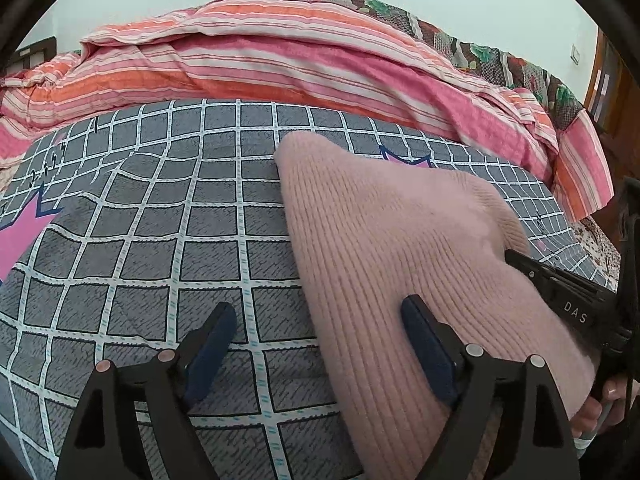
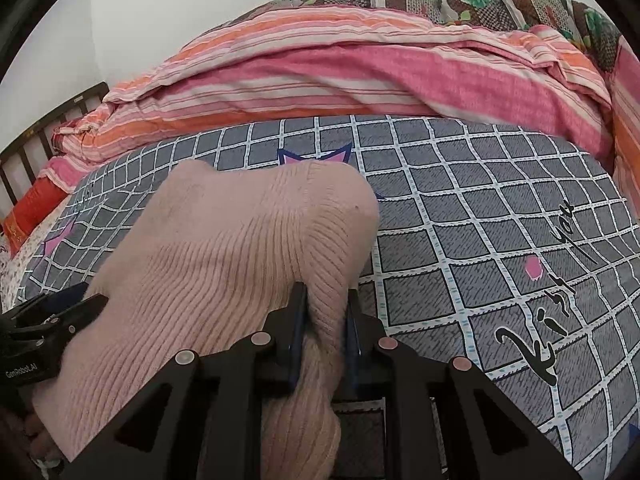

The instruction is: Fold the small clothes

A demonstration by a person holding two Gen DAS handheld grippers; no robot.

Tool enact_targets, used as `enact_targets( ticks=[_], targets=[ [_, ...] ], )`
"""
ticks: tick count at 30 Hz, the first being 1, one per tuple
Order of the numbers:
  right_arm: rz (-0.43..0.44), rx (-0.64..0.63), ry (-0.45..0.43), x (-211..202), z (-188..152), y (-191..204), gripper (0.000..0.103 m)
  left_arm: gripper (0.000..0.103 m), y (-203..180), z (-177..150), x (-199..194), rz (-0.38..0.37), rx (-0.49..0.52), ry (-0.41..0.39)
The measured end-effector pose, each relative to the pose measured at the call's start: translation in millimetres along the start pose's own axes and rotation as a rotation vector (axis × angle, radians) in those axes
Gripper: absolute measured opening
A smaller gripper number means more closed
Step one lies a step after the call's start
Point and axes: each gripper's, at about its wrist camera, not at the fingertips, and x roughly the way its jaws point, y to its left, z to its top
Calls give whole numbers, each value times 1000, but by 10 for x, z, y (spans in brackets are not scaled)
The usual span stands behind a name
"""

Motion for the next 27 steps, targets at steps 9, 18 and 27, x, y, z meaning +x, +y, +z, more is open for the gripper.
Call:
enact_targets(
  ticks=[9, 18, 27],
  targets=[
    [-1, -2, -6, -12, 2, -2, 17, 87, -8, -42, -36, 10, 1, -19],
    [-9, -6, -14, -35, 6, 16, 17, 87, -18, -46, -50, 20, -5, -27],
    [5, 34, -8, -98, 39, -62, 28, 87, -27, -58, -90, 28, -21, -33]
  ],
)
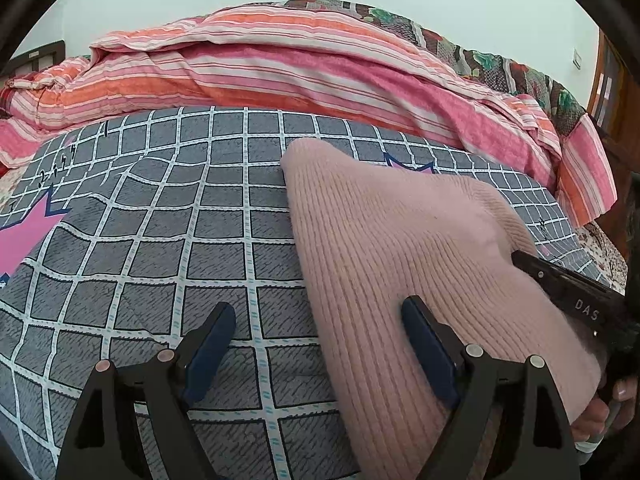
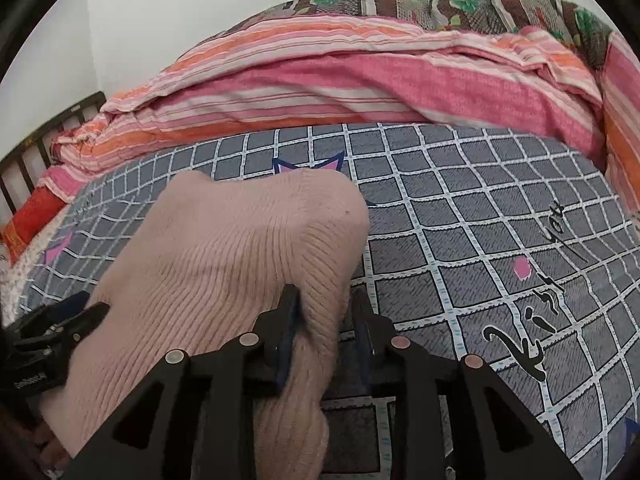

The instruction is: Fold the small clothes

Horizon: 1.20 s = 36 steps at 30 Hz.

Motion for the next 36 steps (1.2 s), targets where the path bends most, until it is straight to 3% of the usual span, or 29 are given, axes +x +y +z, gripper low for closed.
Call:
enact_targets(
  ticks=[3, 6, 9, 11, 13, 17, 21, 28, 33, 36],
  targets=[
    [39, 45, 42, -105, 84, -75, 35, 86, 63, 24, -57, -23, -29, 20],
    [100, 79, 28, -381, 80, -104, 36, 81, 100, 62, -189, -53, -54, 32],
    [142, 67, 23, -525, 17, -60, 39, 81, 42, 92, -374, -133, -61, -18],
    [154, 63, 27, -574, -57, -29, 39, 82, -49, 90, -461, -157, -41, -56],
    [160, 59, 34, -592, -142, 0, 39, 83, -182, 73, -426, -182, 4, -20],
    [86, 19, 23, -544, -252, 19, 41, 86, -377, -82, -217, -104, 70, 42],
    [20, 35, 16, -479, -386, -48, 40, 89, -237, -163, -115, -179, -41, 84],
    [39, 73, -10, -583, -203, -64, 41, 88, -154, -17, -281, -113, -27, 43],
    [15, 76, 2, -406, -198, -95, 41, 88, 37, -49, -246, -97, -75, 54],
    [-19, 50, -3, -413, -245, -68, 41, 88, -17, -75, -231, -75, -51, 48]
  ],
)
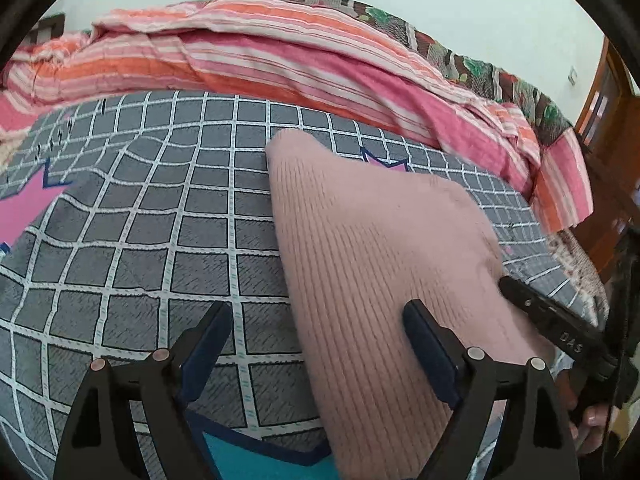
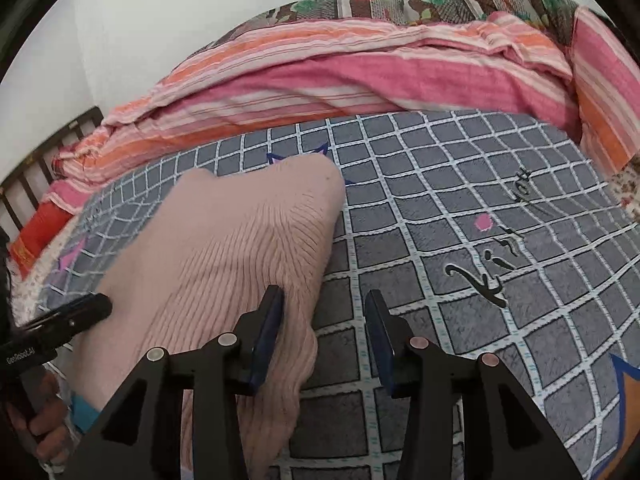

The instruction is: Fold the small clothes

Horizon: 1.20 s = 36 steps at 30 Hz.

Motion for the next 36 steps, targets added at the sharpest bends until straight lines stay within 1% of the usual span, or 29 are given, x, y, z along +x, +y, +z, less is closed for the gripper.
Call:
enact_targets(
  ticks=[2, 7, 12, 18, 19, 21, 25, 29, 32, 35, 36],
  targets=[
    [-9, -18, 2, -14, 0, 9, 41, 88, -25, 5, 0, 11, 11, -4],
    [15, 28, 24, -75, -3, -43, 41, 88, -15, 15, -14, 15, -2, 9],
    [6, 15, 27, -156, -24, -1, 41, 88, -42, 8, -51, 31, 3, 8],
    [-8, -17, 43, -271, -61, 19, 46, 88, -55, -24, -156, 40, 5, 8],
    [-6, -15, 49, -282, -62, 18, 46, 86, -52, -35, -182, 32, 1, 6],
    [-3, -9, 57, -322, -76, 12, 46, 86, -45, -59, -230, 14, -12, 10],
    [-21, -16, 57, -452, -92, 26, 47, 86, -86, -95, -324, 40, 4, 21],
    [-15, -4, 71, -612, -86, 15, 47, 86, -169, -125, -530, 52, 29, 3],
    [-32, -6, 61, -778, -88, 28, 47, 86, -227, -141, -765, 65, 37, -32],
    [-53, -11, 50, -982, -105, 46, 48, 86, -279, -134, -955, 74, 43, -44],
    [-52, -9, 51, -1070, -118, 50, 51, 86, -300, -141, -1041, 84, 45, -51]
  ],
)
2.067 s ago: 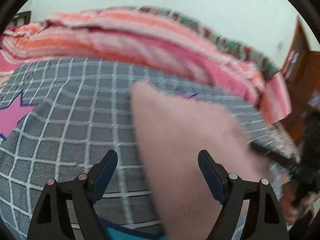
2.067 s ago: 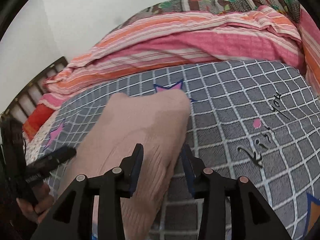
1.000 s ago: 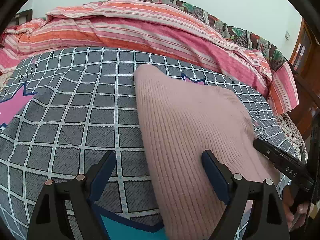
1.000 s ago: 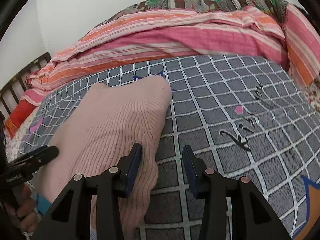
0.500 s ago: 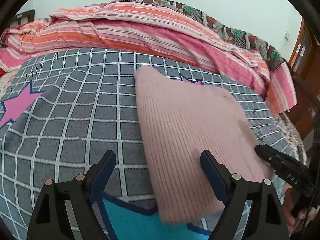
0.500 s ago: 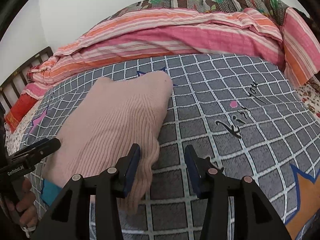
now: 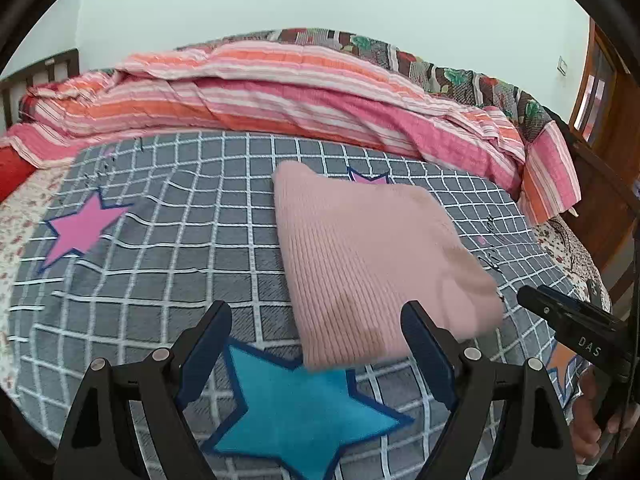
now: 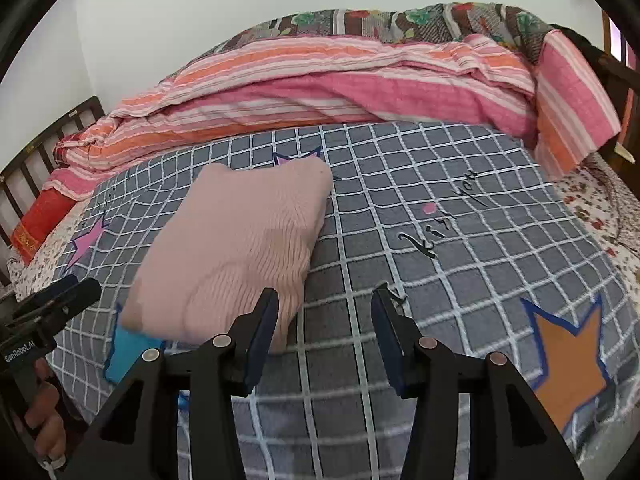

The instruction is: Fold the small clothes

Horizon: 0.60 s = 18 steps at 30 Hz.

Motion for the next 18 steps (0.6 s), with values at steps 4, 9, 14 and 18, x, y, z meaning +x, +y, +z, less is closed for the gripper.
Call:
enact_targets(
  ticks=[4, 9, 14, 18],
  targets=[
    [-8, 8, -57, -349, -42, -11, 77, 88, -68, -19, -272, 21, 27, -9],
    [-49, -3, -152, -829, -85, 11, 92, 89, -157, -88, -618, 40, 40, -25],
    [-54, -12, -167, -1098, -148, 43, 99, 89, -263, -183, -866, 34, 58, -38],
    [-70, -28, -166, -1211, -216, 64, 99, 89, -322, -224, -969, 42, 74, -46]
  ],
)
